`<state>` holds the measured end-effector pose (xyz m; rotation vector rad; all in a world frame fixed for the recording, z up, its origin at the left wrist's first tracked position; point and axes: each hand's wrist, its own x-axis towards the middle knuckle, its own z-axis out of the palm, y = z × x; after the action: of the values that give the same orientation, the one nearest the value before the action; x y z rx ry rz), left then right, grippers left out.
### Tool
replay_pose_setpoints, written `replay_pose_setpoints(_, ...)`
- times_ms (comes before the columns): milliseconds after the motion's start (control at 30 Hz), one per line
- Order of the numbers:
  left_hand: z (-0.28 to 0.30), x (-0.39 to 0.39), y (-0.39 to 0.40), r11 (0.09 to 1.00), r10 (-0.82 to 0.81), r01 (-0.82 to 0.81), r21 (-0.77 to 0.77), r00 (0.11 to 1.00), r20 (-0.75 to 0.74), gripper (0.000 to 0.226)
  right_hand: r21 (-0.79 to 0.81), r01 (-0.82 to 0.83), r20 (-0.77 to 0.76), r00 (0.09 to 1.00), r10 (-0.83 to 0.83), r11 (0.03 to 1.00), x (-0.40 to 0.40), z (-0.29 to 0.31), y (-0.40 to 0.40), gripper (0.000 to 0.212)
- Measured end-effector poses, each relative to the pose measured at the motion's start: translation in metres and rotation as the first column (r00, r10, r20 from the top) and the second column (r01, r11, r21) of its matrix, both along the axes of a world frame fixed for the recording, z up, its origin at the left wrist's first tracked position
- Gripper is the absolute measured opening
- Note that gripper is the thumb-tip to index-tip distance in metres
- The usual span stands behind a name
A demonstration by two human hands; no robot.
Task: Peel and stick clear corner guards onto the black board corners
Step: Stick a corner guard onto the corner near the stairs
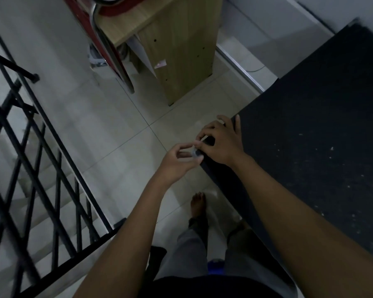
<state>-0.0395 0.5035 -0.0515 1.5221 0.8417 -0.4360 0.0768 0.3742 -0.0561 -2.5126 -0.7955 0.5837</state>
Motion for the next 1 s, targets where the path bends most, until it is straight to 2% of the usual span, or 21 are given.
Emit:
replay_pose_setpoints(67, -0.001, -0.012, -0.001, 0.996, 0.000, -0.004, -0.087, 0.999, -0.043, 0.071, 0.003, 0.003, -0.004, 1.000, -0.003, 1.000, 0.001, -0.001, 0.000, 0.015)
replay_pose_setpoints(100, -0.003, -0.018, -0.003, 0.994, 0.042, -0.047, -0.097, 0.998, -0.048, 0.069, 0.014, 0.014, -0.011, 1.000, -0.014, 1.000, 0.001, -0.002, 0.001, 0.015)
replay_pose_setpoints(200, -0.007, -0.028, -0.011, 0.937, 0.346, -0.347, 0.035, 0.938, 0.034, 0.036, 0.050, 0.038, -0.038, 0.999, -0.036, 0.998, 0.001, -0.003, 0.001, 0.013)
replay_pose_setpoints(267, -0.008, -0.029, -0.016, 0.897, 0.419, -0.431, 0.094, 0.899, 0.128, 0.023, 0.047, 0.029, -0.037, 0.999, -0.028, 0.998, 0.001, -0.003, 0.001, 0.010)
replay_pose_setpoints(433, -0.004, -0.016, -0.029, 0.861, 0.423, -0.460, 0.215, 0.884, 0.200, 0.023, 0.016, -0.006, 0.007, 1.000, 0.006, 1.000, 0.002, -0.006, 0.001, 0.017)
replay_pose_setpoints(567, -0.008, -0.016, -0.038, 0.842, 0.486, -0.512, 0.168, 0.856, 0.174, 0.018, -0.006, -0.046, 0.044, 0.998, 0.046, 0.999, 0.000, -0.007, 0.001, 0.023)
replay_pose_setpoints(700, -0.006, -0.021, -0.047, 0.862, 0.423, -0.465, 0.204, 0.880, 0.217, 0.006, -0.020, -0.081, 0.022, 0.996, 0.081, 0.997, 0.000, -0.006, 0.001, 0.023)
replay_pose_setpoints(833, -0.010, -0.021, -0.048, 0.867, 0.381, -0.429, 0.252, 0.898, 0.218, 0.006, 0.004, -0.093, -0.012, 0.996, 0.093, 0.996, 0.000, -0.003, 0.000, 0.021)
replay_pose_setpoints(1000, -0.008, -0.022, -0.051, 0.884, 0.389, -0.421, 0.203, 0.903, 0.183, 0.018, 0.085, -0.056, -0.096, 0.993, 0.064, 0.995, 0.005, -0.002, -0.004, 0.013)
